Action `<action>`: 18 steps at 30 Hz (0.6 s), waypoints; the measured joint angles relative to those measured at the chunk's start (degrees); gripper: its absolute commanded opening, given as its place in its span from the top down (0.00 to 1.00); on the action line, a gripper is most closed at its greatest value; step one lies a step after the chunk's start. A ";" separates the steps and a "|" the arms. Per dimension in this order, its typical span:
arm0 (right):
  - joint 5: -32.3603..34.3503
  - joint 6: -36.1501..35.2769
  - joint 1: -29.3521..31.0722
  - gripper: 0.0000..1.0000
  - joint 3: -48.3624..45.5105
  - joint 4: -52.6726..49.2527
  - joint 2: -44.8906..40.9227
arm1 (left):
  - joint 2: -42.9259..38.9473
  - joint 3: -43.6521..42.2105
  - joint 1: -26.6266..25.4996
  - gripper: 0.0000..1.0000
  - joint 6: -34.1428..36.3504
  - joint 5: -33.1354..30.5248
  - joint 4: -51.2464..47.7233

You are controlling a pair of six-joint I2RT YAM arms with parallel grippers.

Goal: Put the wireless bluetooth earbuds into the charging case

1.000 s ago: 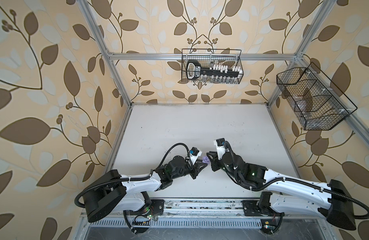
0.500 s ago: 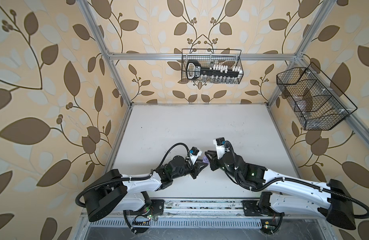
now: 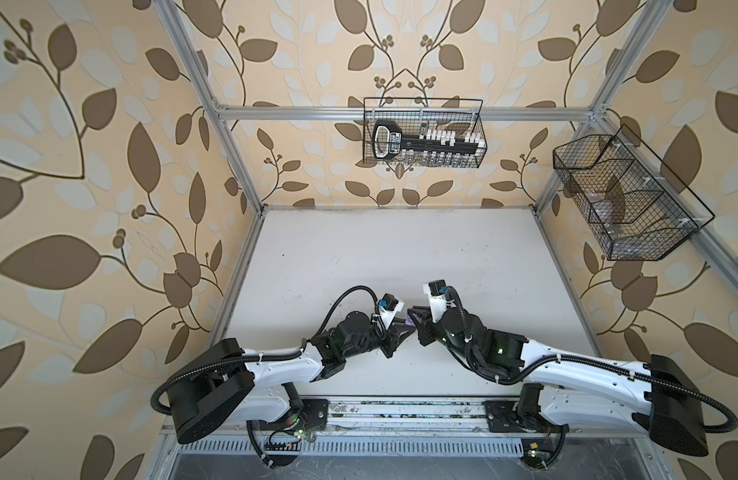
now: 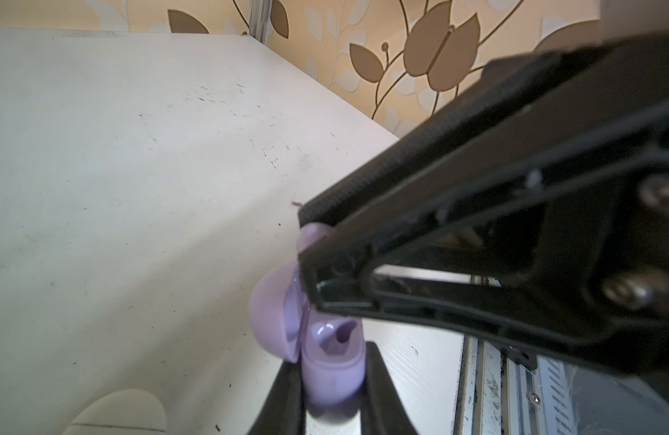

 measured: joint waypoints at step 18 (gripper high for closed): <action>-0.63 1.25 0.22 0.84 -2.01 1.38 0.02 | -0.42 0.00 0.00 0.98 0.00 -0.04 -0.04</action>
